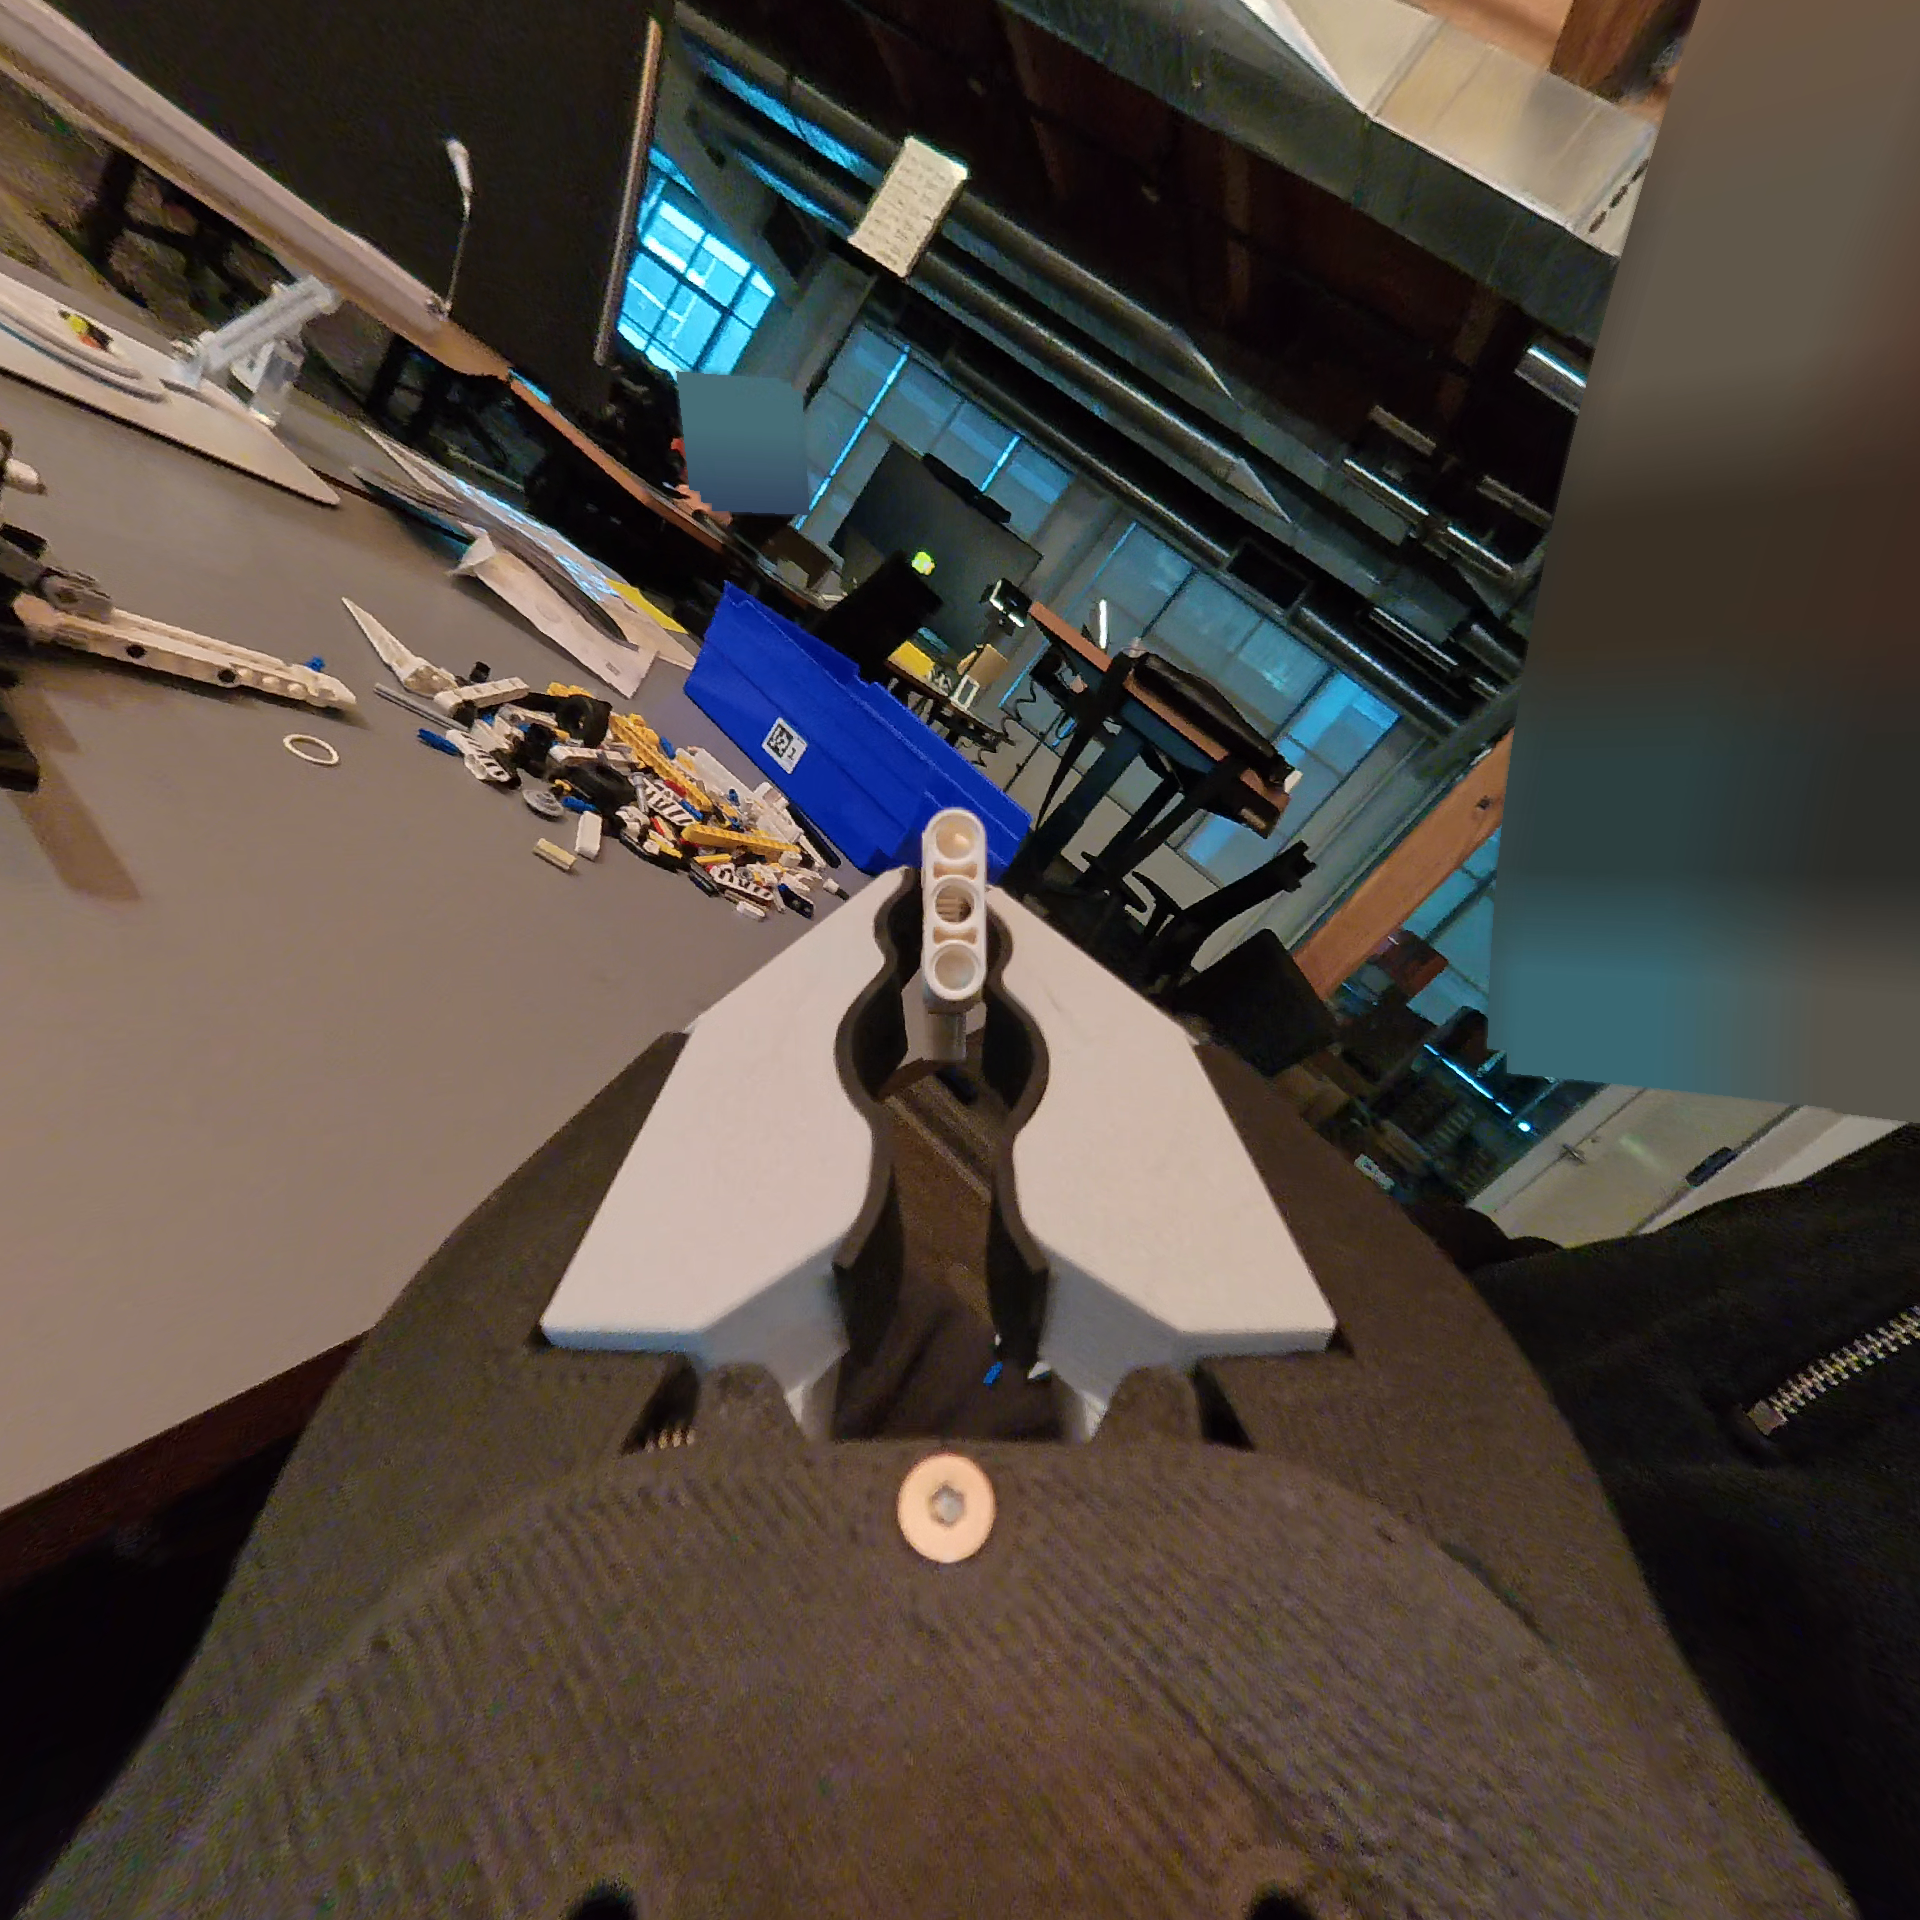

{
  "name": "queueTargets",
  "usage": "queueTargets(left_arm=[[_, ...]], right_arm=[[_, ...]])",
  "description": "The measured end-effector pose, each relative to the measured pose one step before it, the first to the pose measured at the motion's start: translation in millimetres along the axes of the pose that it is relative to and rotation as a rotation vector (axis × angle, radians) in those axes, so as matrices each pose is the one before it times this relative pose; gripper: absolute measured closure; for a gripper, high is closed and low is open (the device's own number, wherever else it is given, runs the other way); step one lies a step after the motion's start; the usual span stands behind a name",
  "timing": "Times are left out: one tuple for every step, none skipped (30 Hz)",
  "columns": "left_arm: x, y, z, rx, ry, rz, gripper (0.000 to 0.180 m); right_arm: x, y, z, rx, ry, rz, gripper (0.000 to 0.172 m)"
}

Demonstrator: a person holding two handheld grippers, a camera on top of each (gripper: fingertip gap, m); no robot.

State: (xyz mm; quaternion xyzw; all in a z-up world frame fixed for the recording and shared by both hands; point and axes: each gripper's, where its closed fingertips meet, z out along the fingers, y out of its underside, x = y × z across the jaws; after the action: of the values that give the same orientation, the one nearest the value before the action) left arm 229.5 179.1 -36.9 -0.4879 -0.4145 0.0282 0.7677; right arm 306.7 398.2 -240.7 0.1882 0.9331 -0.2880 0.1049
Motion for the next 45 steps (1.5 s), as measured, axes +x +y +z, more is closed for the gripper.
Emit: queueTargets(left_arm=[[0.43, -1.85, -1.11, 0.0049, -0.0074, 0.0065, 0.176], [-0.18, -1.99, -0.57, 0.0046, -0.0070, 0.0055, 0.176], [-0.99, -1.69, -0.19, 0.0024, -0.0078, 0.0036, 0.176], [-1.61, -0.98, 0.49, -0.0017, -0.0076, 0.0018, 0.176], [-1.65, -0.58, 0.81, -0.0033, -0.0055, 0.0008, 0.176], [-1.69, -0.34, 1.03, -0.0032, -0.0039, -0.0007, 0.176], [-2.11, -0.17, 1.19, -0.0030, -0.0044, -0.0019, 0.176], [-2.70, 0.03, 1.32, -0.0030, -0.0050, -0.0031, 0.176], [-3.13, 0.38, 1.63, -0.0037, -0.0050, -0.0048, 0.176], [-4.02, 0.80, 2.06, -0.0052, -0.0053, -0.0066, 0.176], [-4.67, 0.89, 2.65, -0.0060, -0.0044, -0.0086, 0.176], [-4.82, 0.73, 3.35, -0.0058, -0.0018, -0.0109, 0.176], [-5.02, 0.53, 4.29, -0.0059, 0.0012, -0.0137, 0.176], [-4.79, 0.21, 5.19, -0.0061, 0.0046, -0.0142, 0.176], [-4.70, -0.13, 5.86, -0.0064, 0.0065, -0.0116, 0.176], [-4.74, -0.31, 6.50, -0.0072, 0.0073, -0.0080, 0.176], [-5.01, -0.41, 7.37, -0.0093, 0.0078, -0.0047, 0.176], [-5.25, -0.39, 8.07, -0.0132, 0.0091, -0.0046, 0.176], [-4.81, -0.95, 8.24, -0.0137, 0.0126, -0.0044, 0.176], [-4.23, -2.14, 8.25, -0.0107, 0.0149, -0.0041, 0.176], [-4.07, -2.85, 7.95, -0.0107, 0.0147, -0.0045, 0.176], [-4.21, -2.80, 7.65, -0.0129, 0.0129, -0.0015, 0.176], [-4.11, -2.74, 7.52, -0.0142, 0.0119, 0.0019, 0.176], [-3.84, -2.83, 6.97, -0.0128, 0.0122, 0.0056, 0.176], [-3.90, -2.83, 6.69, -0.0128, 0.0117, 0.0076, 0.176], [-4.15, -2.57, 6.32, -0.0122, 0.0095, 0.0078, 0.176], [-4.49, -2.57, 5.82, -0.0100, 0.0068, 0.0063, 0.176], [-4.32, -2.59, 5.19, -0.0059, 0.0058, 0.0040, 0.176], [-4.62, -2.21, 4.56, -0.0048, 0.0031, -0.0003, 0.176], [-5.24, -1.03, 4.09, -0.0084, -0.0025, -0.0083, 0.176], [-4.53, -0.80, 3.05, -0.0058, -0.0009, -0.0123, 0.176], [-2.69, -1.27, 2.02, 0.0012, 0.0051, -0.0114, 0.176], [-1.92, -1.54, 0.88, 0.0049, 0.0052, -0.0107, 0.176], [-3.23, -1.13, 0.28, 0.0025, -0.0041, -0.0142, 0.176], [-3.33, -1.29, -0.20, 0.0040, -0.0035, -0.0172, 0.176], [-2.74, -1.68, -0.48, 0.0083, 0.0025, -0.0243, 0.176], [-4.38, -0.99, -0.70, 0.0083, -0.0079, -0.0395, 0.176], [-2.82, -1.94, -1.31, 0.0189, -0.0021, -0.0417, 0.176], [0.90, -3.15, -1.94, 0.0306, 0.0160, -0.0345, 0.176], [0.87, -2.14, -1.99, 0.0225, 0.0078, -0.0252, 0.176], [0.76, -0.85, -1.58, 0.0100, 0.0008, -0.0076, 0.176], [1.62, -0.57, -1.39, 0.0035, 0.0011, 0.0027, 0.176], [2.48, -1.15, -1.06, 0.0035, 0.0009, 0.0066, 0.176], [3.02, -1.42, -0.94, 0.0033, -0.0007, 0.0119, 0.176], [3.76, -1.03, -0.76, 0.0009, 0.0001, 0.0189, 0.176]], right_arm=[[2.42, 1.57, 5.14, -0.0188, 0.0006, -0.0213, 0.156], [3.10, 1.72, 5.24, -0.0217, 0.0026, -0.0221, 0.157], [2.48, 1.15, 4.93, -0.0199, -0.0019, -0.0195, 0.160], [2.07, -0.42, 4.15, -0.0125, -0.0048, -0.0144, 0.163], [1.59, -1.78, 2.32, -0.0055, -0.0064, -0.0099, 0.168], [0.87, -2.86, 0.54, 0.0000, -0.0094, -0.0077, 0.168], [1.09, -3.62, -1.36, 0.0069, -0.0064, -0.0040, 0.168], [0.63, -4.29, -2.97, 0.0127, -0.0079, 0.0007, 0.168], [0.08, -5.54, -4.91, 0.0194, -0.0102, 0.0047, 0.168], [-0.74, -8.19, -6.87, 0.0303, -0.0110, 0.0044, 0.169], [0.00, -11.54, -8.96, 0.0431, -0.0045, -0.0003, 0.169], [2.48, -14.28, -10.39, 0.0489, 0.0102, -0.0047, 0.169], [6.54, -16.37, -11.41, 0.0484, 0.0275, -0.0079, 0.168], [10.68, -18.43, -11.86, 0.0496, 0.0417, -0.0131, 0.168], [16.87, -19.41, -11.20, 0.0501, 0.0637, -0.0156, 0.169], [24.32, -17.76, -9.23, 0.0393, 0.0878, -0.0161, 0.169], [30.80, -14.06, -5.67, 0.0193, 0.1036, -0.0142, 0.170], [35.81, -8.88, -1.18, -0.0042, 0.1140, -0.0050, 0.169], [36.47, -3.71, 4.19, -0.0260, 0.1041, 0.0030, 0.169], [33.48, 0.00, 9.19, -0.0400, 0.0836, 0.0112, 0.169], [29.11, 0.76, 12.55, -0.0416, 0.0630, 0.0205, 0.169], [24.66, -0.65, 13.97, -0.0315, 0.0462, 0.0237, 0.169], [21.88, -2.17, 13.23, -0.0192, 0.0420, 0.0250, 0.169], [18.06, -3.57, 11.67, -0.0097, 0.0305, 0.0276, 0.169], [14.02, -4.86, 9.45, -0.0053, 0.0189, 0.0282, 0.169], [11.46, -5.78, 7.43, 0.0003, 0.0182, 0.0193, 0.169], [8.77, -5.27, 6.60, 0.0010, 0.0136, 0.0050, 0.169], [6.45, -3.49, 6.70, -0.0061, 0.0095, -0.0025, 0.169], [4.42, -1.81, 6.55, -0.0121, 0.0055, -0.0022, 0.169], [2.26, -0.88, 6.17, -0.0137, -0.0012, -0.0010, 0.169], [1.49, -0.38, 5.40, -0.0130, -0.0004, -0.0019, 0.169], [1.49, -0.36, 4.25, -0.0097, 0.0029, -0.0041, 0.169], [0.99, -0.70, 2.96, -0.0040, 0.0014, -0.0027, 0.168], [0.92, -0.97, 1.77, 0.0012, 0.0013, 0.0049, 0.166], [-0.01, -1.33, 0.67, 0.0063, -0.0025, 0.0127, 0.163], [-1.42, -1.34, 0.03, 0.0098, -0.0085, 0.0185, 0.161], [-2.54, -1.50, -0.82, 0.0105, -0.0105, 0.0264, 0.156], [-6.04, -3.50, -2.56, 0.0204, -0.0212, 0.0356, 0.152], [-12.88, -7.33, -4.56, 0.0421, -0.0471, 0.0361, 0.151], [-19.27, -10.24, -6.13, 0.0599, -0.0644, 0.0260, 0.149], [-24.10, -11.97, -6.63, 0.0718, -0.0684, 0.0082, 0.148], [-28.29, -13.07, -5.42, 0.0811, -0.0690, -0.0090, 0.149], [-31.72, -12.14, -3.09, 0.0762, -0.0725, -0.0239, 0.149], [-31.88, -9.16, -0.30, 0.0553, -0.0655, -0.0390, 0.149], [-26.64, -6.24, 2.16, 0.0326, -0.0357, -0.0427, 0.149]])
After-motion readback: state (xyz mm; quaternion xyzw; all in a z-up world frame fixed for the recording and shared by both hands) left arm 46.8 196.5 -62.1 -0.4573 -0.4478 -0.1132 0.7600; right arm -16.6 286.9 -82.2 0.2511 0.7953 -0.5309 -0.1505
